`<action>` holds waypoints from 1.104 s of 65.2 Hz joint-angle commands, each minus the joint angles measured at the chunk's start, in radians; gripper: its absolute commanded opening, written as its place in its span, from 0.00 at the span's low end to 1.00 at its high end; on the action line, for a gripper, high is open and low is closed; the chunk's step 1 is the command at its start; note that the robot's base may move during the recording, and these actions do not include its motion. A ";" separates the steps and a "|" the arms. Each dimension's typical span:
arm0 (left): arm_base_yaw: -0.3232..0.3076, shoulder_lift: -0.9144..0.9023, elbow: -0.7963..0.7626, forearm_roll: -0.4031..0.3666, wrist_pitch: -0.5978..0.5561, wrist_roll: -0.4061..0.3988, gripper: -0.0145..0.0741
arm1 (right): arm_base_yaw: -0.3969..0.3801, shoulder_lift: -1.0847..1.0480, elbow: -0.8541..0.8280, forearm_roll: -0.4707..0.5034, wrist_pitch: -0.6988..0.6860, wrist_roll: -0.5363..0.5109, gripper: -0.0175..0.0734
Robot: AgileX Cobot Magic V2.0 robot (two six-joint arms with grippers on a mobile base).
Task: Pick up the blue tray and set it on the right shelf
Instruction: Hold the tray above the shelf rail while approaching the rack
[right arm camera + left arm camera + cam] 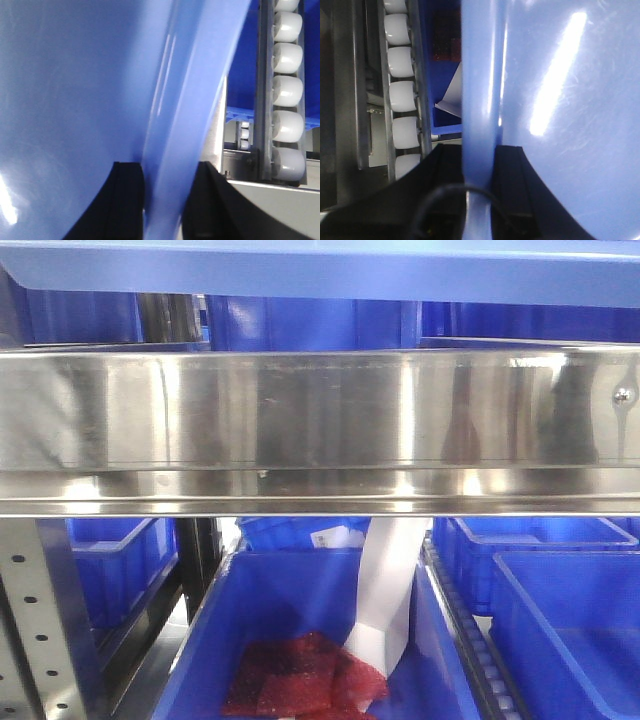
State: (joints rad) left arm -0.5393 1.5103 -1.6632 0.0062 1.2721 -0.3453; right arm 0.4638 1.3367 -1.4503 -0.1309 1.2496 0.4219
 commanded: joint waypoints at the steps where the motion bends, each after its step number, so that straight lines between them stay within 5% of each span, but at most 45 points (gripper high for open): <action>1: -0.011 -0.035 -0.033 -0.036 0.066 -0.001 0.11 | 0.006 -0.030 -0.024 0.013 -0.053 -0.031 0.25; 72: -0.011 -0.035 -0.033 -0.038 0.015 -0.001 0.11 | 0.006 -0.030 -0.024 0.012 -0.073 -0.031 0.25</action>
State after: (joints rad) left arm -0.5393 1.5103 -1.6632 0.0062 1.2721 -0.3453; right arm 0.4638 1.3367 -1.4503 -0.1309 1.2496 0.4219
